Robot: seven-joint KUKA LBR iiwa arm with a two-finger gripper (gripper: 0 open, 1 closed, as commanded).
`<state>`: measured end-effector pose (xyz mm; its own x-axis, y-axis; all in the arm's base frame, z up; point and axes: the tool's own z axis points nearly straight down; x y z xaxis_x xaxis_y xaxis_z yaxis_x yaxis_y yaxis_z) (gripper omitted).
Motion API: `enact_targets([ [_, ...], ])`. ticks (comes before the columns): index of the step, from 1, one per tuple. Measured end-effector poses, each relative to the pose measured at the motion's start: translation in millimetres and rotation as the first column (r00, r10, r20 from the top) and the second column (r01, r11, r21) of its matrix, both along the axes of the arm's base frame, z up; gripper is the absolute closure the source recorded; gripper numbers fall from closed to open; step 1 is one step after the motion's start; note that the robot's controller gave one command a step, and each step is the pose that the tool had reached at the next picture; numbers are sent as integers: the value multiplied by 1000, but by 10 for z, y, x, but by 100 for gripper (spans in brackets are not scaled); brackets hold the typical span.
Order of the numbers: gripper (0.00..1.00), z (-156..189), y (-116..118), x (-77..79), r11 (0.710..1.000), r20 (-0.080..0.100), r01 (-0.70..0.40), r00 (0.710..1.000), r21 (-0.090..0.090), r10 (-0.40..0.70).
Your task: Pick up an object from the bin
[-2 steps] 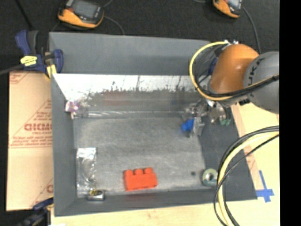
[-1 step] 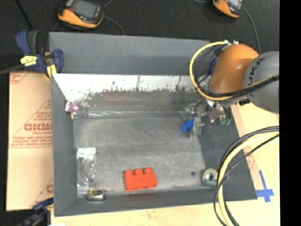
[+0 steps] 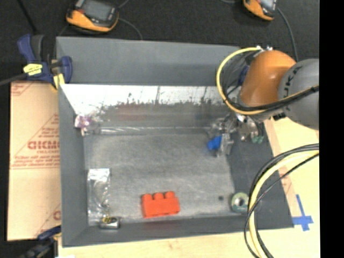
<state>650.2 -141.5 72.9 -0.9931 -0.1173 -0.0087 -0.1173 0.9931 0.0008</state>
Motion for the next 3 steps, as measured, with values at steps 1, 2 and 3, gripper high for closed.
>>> enact_targets([
  [1,100,0,0,0,1000,0,0,1000,0,0],
  [2,100,0,0,0,1000,0,1,1000,0,-1],
  [3,100,-3,222,-11,1000,-2,-31,1000,-3,31],
])
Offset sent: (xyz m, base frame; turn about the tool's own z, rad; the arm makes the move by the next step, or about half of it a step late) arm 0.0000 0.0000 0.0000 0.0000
